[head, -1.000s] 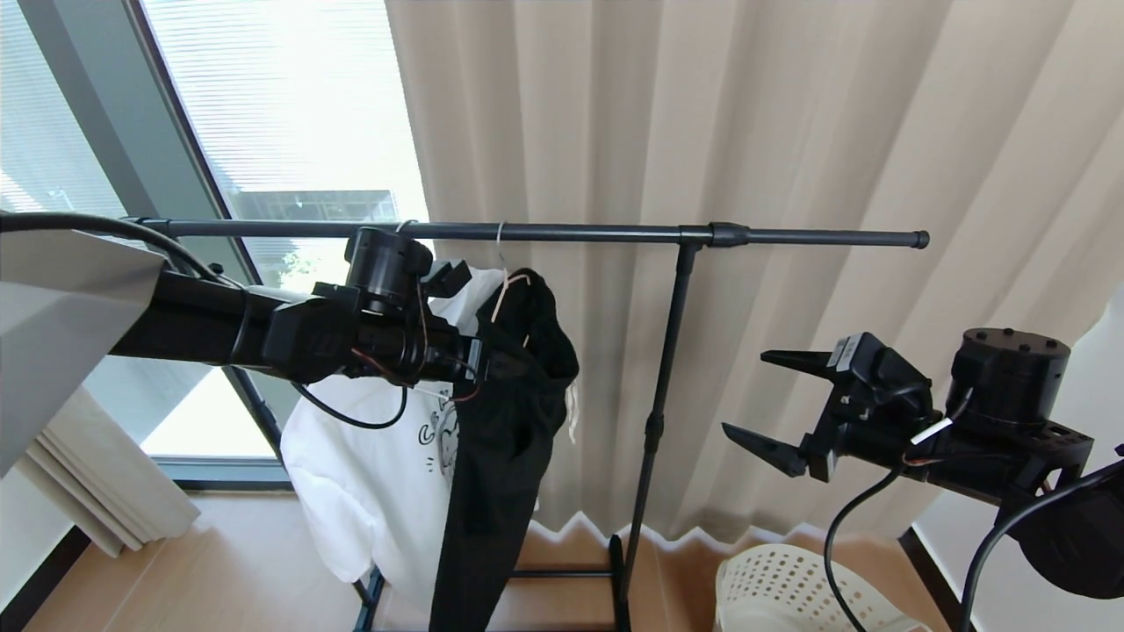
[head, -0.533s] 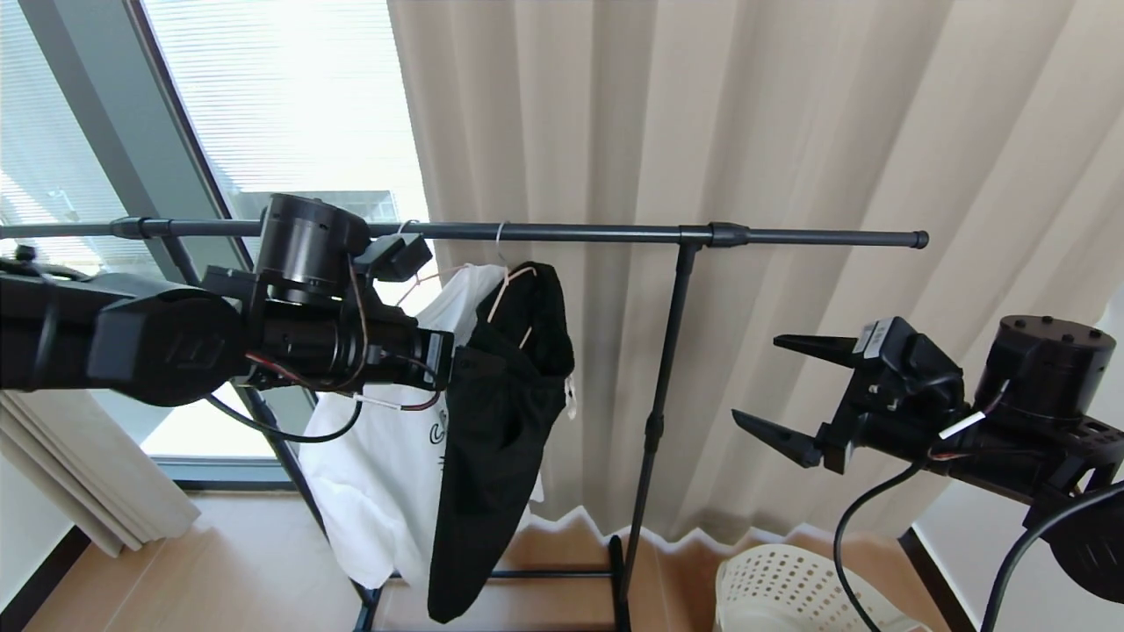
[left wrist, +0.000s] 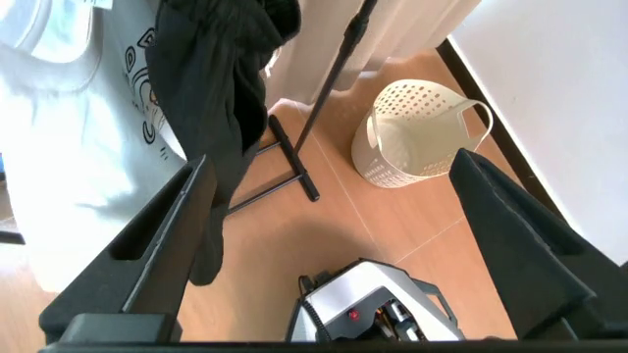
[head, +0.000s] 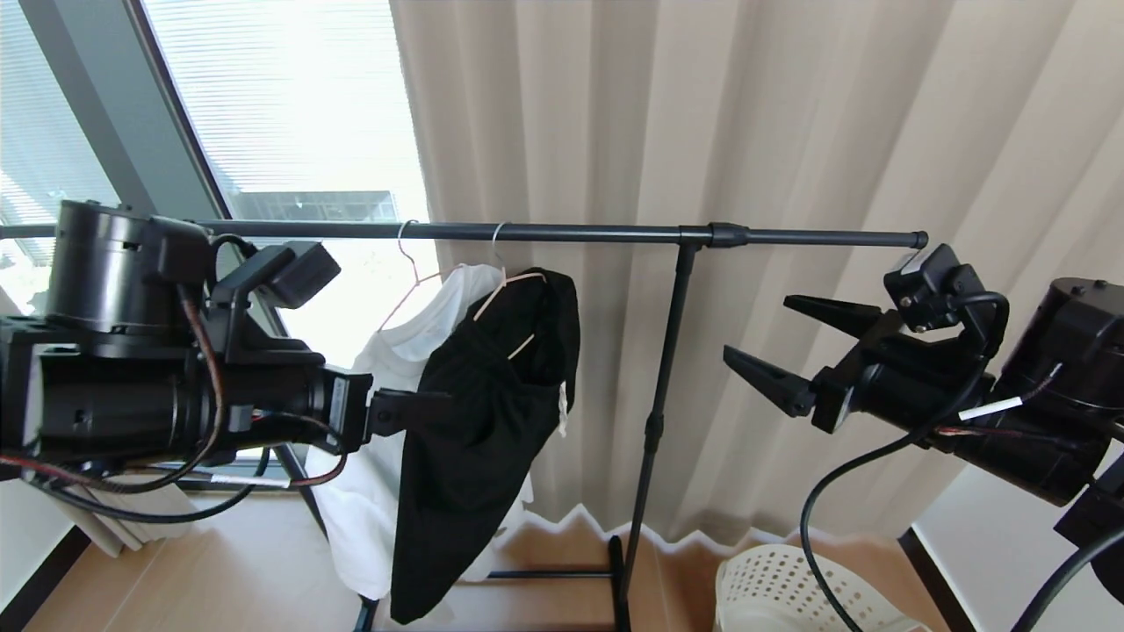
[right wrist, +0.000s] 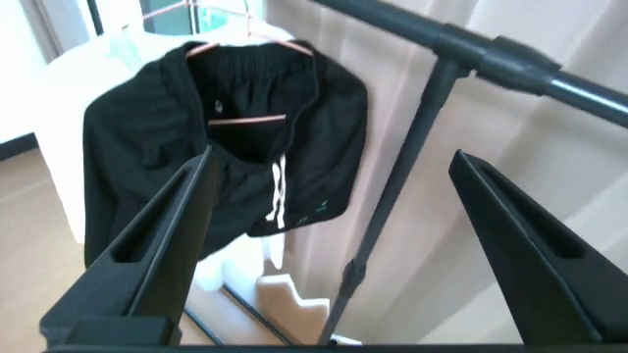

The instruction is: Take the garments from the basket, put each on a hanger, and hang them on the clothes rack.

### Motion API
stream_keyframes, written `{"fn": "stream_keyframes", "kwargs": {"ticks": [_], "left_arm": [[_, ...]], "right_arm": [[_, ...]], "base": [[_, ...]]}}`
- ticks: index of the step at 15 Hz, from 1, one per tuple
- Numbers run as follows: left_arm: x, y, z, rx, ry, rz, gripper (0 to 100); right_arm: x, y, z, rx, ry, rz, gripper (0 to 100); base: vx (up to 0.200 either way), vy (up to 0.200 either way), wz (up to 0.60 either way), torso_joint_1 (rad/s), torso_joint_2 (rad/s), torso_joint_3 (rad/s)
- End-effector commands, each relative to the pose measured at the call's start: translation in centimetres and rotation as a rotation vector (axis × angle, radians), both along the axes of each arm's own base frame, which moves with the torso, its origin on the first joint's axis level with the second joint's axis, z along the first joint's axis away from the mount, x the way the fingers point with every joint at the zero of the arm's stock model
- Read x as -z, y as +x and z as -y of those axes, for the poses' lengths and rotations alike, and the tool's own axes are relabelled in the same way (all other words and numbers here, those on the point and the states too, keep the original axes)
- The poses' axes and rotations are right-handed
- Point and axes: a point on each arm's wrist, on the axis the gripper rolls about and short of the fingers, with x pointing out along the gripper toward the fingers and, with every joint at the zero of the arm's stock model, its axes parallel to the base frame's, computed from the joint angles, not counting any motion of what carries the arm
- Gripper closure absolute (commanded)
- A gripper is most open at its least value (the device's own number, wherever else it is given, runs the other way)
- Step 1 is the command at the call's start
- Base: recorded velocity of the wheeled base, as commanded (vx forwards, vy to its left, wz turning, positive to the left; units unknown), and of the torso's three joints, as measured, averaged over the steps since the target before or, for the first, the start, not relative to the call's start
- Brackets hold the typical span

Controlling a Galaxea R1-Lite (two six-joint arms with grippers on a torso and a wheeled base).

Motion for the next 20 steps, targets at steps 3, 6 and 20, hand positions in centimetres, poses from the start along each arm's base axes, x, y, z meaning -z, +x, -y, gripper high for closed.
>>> {"fn": "stream_keyframes", "kwargs": {"ticks": [3, 6, 20], "left_arm": [[0.6, -6.7, -2.6, -0.002, -0.019, 0.047, 0], [1.1, -10.1, -3.9, -0.005, -0.036, 0.093, 0], [8.2, -19.6, -7.9, -0.183, -0.031, 0.213, 0]], "right_arm": [[-1.8, -3.7, 0.9, 0.074, 0.016, -0.054, 0], [-2.6, -8.1, 1.8, 0.067, 0.047, -0.084, 0], [4.6, -18.9, 6.0, 0.217, 0.003, -0.132, 0]], "base": [[0.0, 0.0, 0.0, 0.0, 0.0, 0.0], [0.0, 0.0, 0.0, 0.0, 0.0, 0.0], [0.0, 0.0, 0.0, 0.0, 0.0, 0.0]]}}
